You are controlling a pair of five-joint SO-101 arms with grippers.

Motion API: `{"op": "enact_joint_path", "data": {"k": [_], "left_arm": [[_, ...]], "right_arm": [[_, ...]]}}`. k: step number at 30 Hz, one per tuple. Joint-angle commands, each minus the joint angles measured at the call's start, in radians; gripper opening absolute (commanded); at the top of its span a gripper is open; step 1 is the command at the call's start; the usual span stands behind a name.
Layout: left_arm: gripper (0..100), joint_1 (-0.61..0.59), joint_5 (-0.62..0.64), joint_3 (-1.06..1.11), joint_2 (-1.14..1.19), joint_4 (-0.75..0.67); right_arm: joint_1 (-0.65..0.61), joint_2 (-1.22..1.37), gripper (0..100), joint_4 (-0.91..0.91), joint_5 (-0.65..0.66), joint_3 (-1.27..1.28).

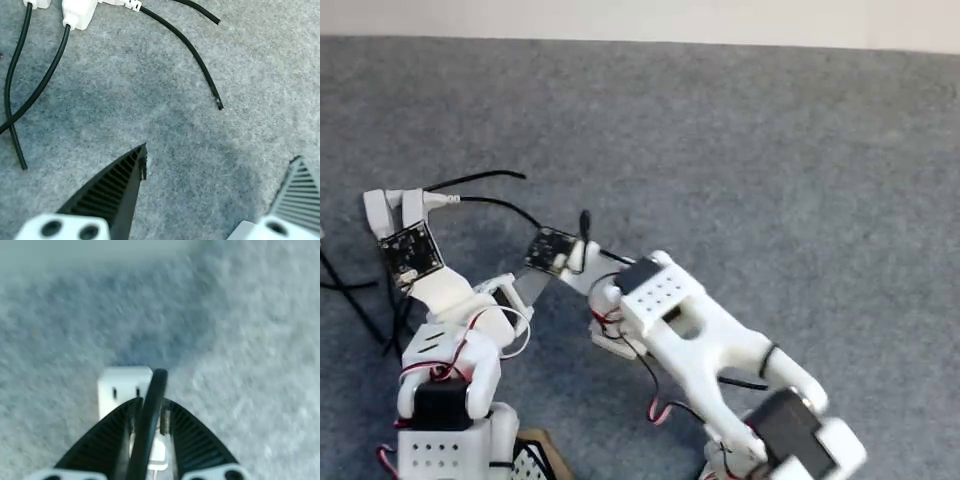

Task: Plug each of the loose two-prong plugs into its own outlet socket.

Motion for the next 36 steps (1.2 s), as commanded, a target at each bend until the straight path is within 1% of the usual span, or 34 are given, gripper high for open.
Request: {"op": "enact_joint_path", "data": {"k": [1, 5, 7, 8, 10, 12, 15, 18, 20, 23, 24, 34, 36], "left_arm": [[41, -0.007, 0.005, -0.027, -0.004, -0.020], [41, -0.004, 0.005, -0.025, -0.004, -0.020], [41, 0.019, 0.005, -0.025, -0.004, -0.017], [41, 0.025, 0.005, -0.025, -0.004, -0.015], [41, 0.028, 0.005, -0.024, -0.004, -0.015], [41, 0.028, 0.005, -0.024, -0.004, -0.015], [41, 0.027, 0.005, -0.024, -0.004, -0.015], [41, 0.027, 0.005, -0.024, -0.004, -0.017], [41, 0.027, 0.005, -0.024, -0.004, -0.017], [41, 0.027, 0.005, -0.024, -0.004, -0.017], [41, 0.027, 0.005, -0.024, -0.004, -0.017], [41, 0.027, 0.003, -0.024, -0.007, -0.015], [41, 0.027, 0.003, -0.024, -0.007, -0.015]], "right_arm": [[0.081, -0.157, 0.5, -0.005, 0.005, 0.036], [0.298, -0.285, 0.5, -0.030, -0.040, -0.004], [0.397, -0.318, 0.5, -0.062, -0.051, -0.051], [0.429, -0.328, 0.5, -0.079, -0.052, -0.074], [0.458, -0.337, 0.5, -0.097, -0.097, -0.122], [0.450, -0.337, 0.5, -0.096, -0.137, -0.168], [0.394, -0.332, 0.5, -0.096, -0.178, -0.191], [0.332, -0.303, 2.1, -0.096, -0.186, -0.160], [0.315, -0.275, 8.8, -0.097, -0.189, -0.143], [0.312, -0.252, 22.8, -0.096, -0.183, -0.143], [0.314, -0.249, 25.2, -0.094, -0.183, -0.143], [0.318, -0.249, 25.2, -0.110, -0.192, -0.150], [0.318, -0.219, 25.2, -0.136, -0.233, -0.145]]}}
